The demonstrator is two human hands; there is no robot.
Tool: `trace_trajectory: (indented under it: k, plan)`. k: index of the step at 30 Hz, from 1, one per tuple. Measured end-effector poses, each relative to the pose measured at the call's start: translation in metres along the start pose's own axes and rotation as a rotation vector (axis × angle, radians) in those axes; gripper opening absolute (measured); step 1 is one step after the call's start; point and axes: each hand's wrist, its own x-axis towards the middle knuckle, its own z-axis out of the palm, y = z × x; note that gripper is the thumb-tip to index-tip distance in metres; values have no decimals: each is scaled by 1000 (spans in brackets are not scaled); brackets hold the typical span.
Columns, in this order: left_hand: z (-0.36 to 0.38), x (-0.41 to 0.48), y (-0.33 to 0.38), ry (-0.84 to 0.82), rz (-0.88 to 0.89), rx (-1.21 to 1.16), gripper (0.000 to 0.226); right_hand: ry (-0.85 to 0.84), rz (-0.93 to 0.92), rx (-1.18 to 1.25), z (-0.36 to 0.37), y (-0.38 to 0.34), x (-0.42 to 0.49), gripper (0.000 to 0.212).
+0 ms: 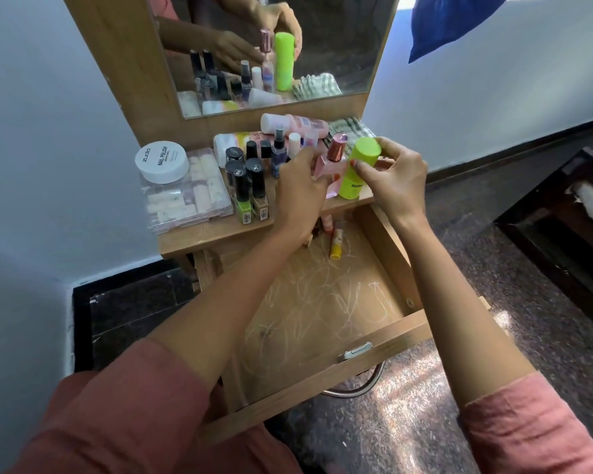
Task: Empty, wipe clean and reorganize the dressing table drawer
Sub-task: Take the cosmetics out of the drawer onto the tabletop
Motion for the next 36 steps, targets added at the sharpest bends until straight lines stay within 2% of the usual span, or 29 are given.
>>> trace_trajectory:
  k: [5,10,14,26,32,36]
  plan:
    - [4,7,0,40,2,5,24,-11,-2,-32,3,0,9,47]
    - [7,6,-2,63,28,31,28,-17,-1,-17,4,4,12,54]
    - [8,7,-3,104,79,47,30,-6,-26,-17,7,4,12,52]
    - [10,4,-10,169,53,77,36,7,-78,5,17,5,17,49]
    - [12,-5,-18,216,91,63,48,10,-101,1,15,13,10,52]
    - [15,-21,-24,245,110,81,44,57,-85,8,11,24,-3,39]
